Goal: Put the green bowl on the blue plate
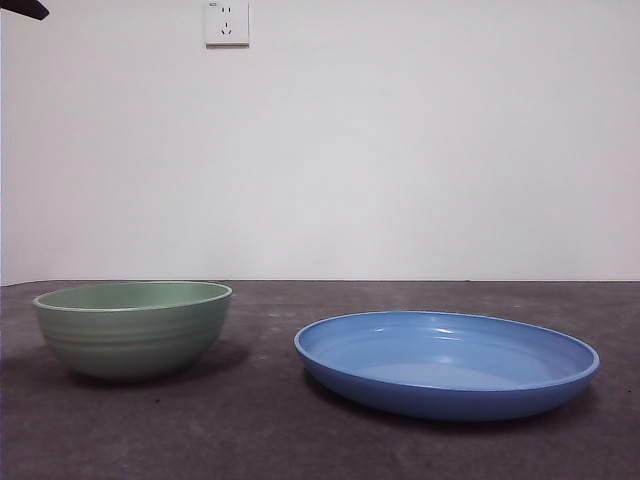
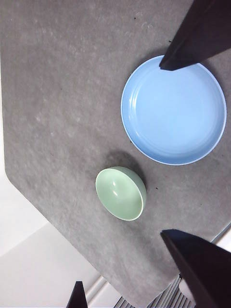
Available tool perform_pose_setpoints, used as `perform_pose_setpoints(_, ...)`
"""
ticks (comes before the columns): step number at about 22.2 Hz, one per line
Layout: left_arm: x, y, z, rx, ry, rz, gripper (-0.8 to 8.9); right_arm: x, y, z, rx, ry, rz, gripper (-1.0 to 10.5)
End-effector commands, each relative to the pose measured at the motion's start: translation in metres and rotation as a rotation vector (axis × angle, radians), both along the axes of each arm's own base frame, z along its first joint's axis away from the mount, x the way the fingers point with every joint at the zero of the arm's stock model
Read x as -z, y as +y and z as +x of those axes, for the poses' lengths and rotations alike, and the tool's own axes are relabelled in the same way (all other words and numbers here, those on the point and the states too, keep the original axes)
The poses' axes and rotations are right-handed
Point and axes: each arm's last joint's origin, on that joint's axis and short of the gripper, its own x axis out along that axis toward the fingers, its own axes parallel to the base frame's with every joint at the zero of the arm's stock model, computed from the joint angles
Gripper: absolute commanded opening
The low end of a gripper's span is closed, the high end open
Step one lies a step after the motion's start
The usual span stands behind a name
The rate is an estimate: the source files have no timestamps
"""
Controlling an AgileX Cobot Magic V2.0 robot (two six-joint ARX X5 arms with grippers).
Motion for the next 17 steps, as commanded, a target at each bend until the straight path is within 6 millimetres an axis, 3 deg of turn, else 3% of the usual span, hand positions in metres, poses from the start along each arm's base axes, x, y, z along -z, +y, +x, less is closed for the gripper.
perform_pose_setpoints(1, -0.004, 0.0, 0.001, -0.038, -0.019, 0.03, 5.73, -0.005, 0.0, -0.001, -0.006, -0.022, 0.002, 6.4)
perform_pose_setpoints(9, 0.013, 0.005, 0.013, -0.253, 0.054, 0.268, 5.72, -0.005, 0.0, -0.001, -0.004, -0.015, 0.008, 6.4)
perform_pose_setpoints(17, 0.042, -0.006, 0.05, -0.219, 0.19, 0.399, 5.61, -0.005, 0.0, -0.001, -0.003, -0.015, 0.009, 6.4)
